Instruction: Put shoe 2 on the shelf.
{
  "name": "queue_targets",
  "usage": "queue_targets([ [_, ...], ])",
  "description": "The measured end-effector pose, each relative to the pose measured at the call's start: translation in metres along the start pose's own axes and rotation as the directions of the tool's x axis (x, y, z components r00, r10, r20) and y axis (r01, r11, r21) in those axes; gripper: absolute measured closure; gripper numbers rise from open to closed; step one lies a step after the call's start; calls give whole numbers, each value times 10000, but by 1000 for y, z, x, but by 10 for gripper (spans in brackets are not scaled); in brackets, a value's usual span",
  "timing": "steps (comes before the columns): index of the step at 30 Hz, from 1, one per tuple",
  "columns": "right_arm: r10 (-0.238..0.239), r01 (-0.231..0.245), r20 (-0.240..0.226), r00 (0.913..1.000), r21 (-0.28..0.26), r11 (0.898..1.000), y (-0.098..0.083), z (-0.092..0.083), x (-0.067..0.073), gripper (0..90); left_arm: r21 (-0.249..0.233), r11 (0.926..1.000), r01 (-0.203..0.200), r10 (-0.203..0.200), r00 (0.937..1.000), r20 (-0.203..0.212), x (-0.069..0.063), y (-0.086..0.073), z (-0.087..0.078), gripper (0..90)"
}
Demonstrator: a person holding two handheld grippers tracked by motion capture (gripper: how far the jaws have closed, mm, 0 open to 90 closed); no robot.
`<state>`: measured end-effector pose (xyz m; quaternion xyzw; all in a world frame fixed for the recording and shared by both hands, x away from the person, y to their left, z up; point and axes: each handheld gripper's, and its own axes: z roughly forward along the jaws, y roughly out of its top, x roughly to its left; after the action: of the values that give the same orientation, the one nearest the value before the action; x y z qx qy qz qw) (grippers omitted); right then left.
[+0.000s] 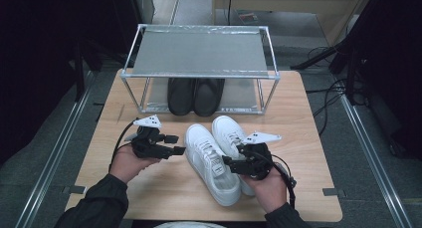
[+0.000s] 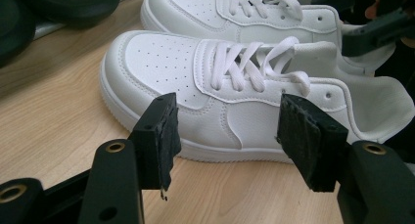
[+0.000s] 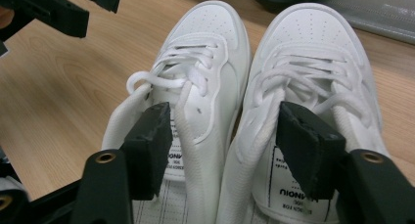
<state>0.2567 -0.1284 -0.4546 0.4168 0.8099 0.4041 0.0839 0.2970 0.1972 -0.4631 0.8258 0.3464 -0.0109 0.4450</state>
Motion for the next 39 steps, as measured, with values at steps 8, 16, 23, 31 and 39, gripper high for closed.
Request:
queue_targets([
  [8, -73, 84, 536, 9985, -201, 9998, -2, 8, 5, 373, 26, 10000, -44, 44, 10000, 40, -1, 0, 0, 411],
  [16, 212, -197, 833, 9963, -180, 9996, -4, 13, 9, 423, 37, 10000, -15, 15, 10000, 0, 0, 0, 0, 411],
  [23, -275, 251, 1228, 9921, 205, 9995, -8, 21, 15, 492, -117, 9999, 48, -48, 10000, 32, -2, 0, -1, 411],
  [31, -241, 193, 1160, 9930, 418, 9989, -6, 25, 11, 597, -186, 9998, 86, -89, 9999, -122, -1, 0, -2, 410],
  [39, 227, -270, 786, 9966, 540, 9982, -2, 21, 3, 732, -366, 9990, 243, -258, 9988, -404, 5, -4, -10, 403],
])
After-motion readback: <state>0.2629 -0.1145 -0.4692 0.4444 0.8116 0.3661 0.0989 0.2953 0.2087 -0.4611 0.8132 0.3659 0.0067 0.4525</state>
